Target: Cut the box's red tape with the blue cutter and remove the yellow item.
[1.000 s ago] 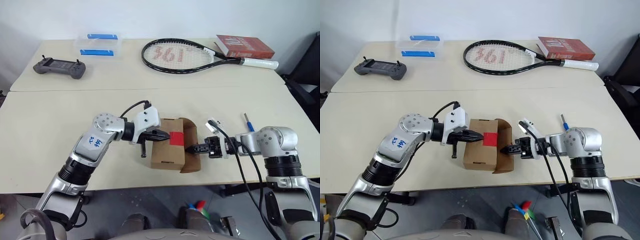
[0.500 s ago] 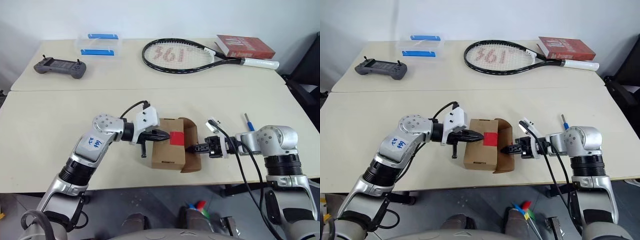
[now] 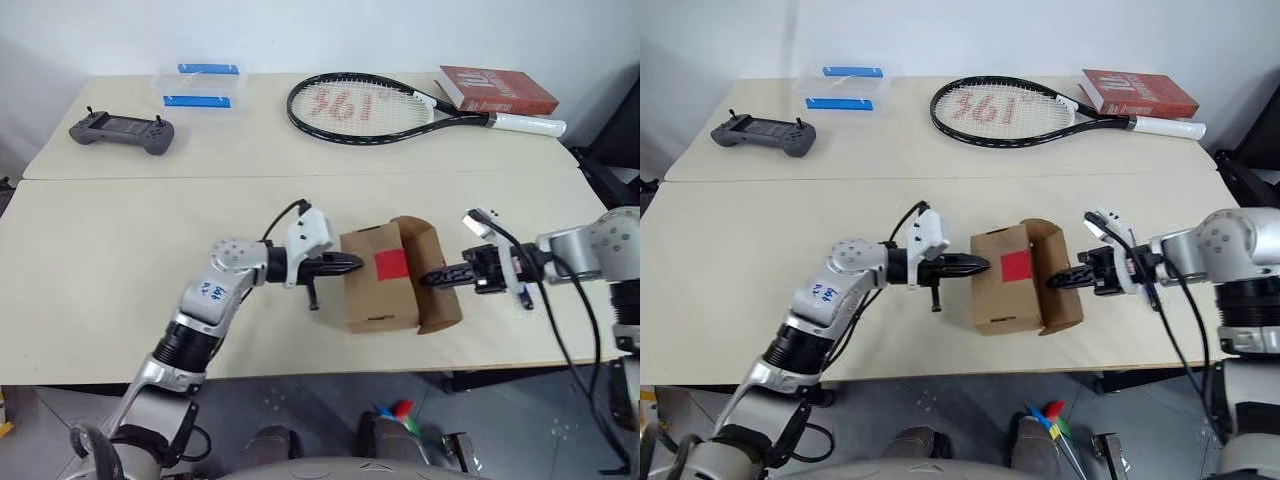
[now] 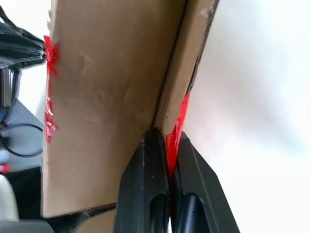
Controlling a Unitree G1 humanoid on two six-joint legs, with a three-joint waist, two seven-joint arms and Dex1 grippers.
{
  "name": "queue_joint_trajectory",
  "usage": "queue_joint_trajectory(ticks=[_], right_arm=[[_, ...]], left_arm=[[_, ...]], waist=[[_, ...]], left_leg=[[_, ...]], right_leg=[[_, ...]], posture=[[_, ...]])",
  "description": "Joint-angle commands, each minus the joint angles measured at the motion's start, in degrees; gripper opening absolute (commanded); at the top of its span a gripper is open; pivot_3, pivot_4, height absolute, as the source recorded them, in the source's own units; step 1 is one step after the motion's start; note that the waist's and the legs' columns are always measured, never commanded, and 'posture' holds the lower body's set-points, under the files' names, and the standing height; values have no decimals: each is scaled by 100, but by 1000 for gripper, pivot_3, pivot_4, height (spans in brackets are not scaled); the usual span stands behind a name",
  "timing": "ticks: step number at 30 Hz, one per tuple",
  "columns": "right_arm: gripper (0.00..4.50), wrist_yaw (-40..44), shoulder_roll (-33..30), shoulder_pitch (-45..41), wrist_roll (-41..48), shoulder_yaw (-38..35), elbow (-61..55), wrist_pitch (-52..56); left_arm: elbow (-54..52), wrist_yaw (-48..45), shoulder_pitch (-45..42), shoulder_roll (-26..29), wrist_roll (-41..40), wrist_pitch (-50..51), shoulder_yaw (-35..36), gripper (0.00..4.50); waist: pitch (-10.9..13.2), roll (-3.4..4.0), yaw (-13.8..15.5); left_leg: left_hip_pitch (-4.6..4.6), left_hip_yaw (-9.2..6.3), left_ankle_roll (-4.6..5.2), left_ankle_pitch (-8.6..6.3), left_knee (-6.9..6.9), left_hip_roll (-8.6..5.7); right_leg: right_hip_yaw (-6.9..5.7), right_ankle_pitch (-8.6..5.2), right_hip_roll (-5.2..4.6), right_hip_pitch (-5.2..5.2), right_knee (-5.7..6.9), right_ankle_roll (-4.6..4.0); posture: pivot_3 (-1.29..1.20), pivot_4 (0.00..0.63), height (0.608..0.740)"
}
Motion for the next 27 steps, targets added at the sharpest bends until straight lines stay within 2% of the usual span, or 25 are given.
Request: queue_joint_trajectory(ticks=[1,7,13,18,21,24,27], right_arm=[[44,267,-580,-471,108,478,-176,20],[44,626,-1279,-1402,-199,1560,-77,20],[44,1106,-1630,-2117,-653,2442,-76,20],[44,1249,-1846,-2648,-701,2987,-471,20],[44,1236,-2023,-2844,-359,3153,-797,20],[44,1075,-2233,-2784,-13,3092,-1216,20],[44,743,-2420,-2522,396,2898,-1602,20]], left_arm=[[179,96,-115,-356,159,-249,-287,0],[376,231,-123,-1073,200,-397,-594,0],[671,463,-213,-1613,366,-498,-761,0],[788,593,-44,-1584,597,-529,-853,0],[677,532,121,-1431,641,-545,-866,0],[619,560,217,-1326,679,-509,-839,0],[603,605,228,-1291,688,-467,-781,0]], waist=[[0,2,10],[2,4,69],[3,7,121],[5,11,120],[5,12,118],[5,13,127],[5,13,146]], left_leg=[[0,2,0,0,1,-1],[-1,-26,4,-2,3,0],[-17,-34,11,-7,12,-1],[-31,-33,12,-8,13,1],[-36,-35,9,-10,12,4],[-49,-37,10,-10,14,8],[-112,-41,11,-9,40,6]], right_leg=[[2,0,-1,0,0,0],[13,0,-4,-6,-9,-1],[10,0,-11,-12,-18,-2],[11,1,-13,-30,-16,-3],[9,1,-12,-35,-14,-4],[10,1,-14,-51,-13,-5],[7,3,-18,-105,2,-7]], posture=[[0,150,740],[0,150,740],[0,150,740],[0,150,740],[0,150,740],[0,150,740],[0,150,740]])
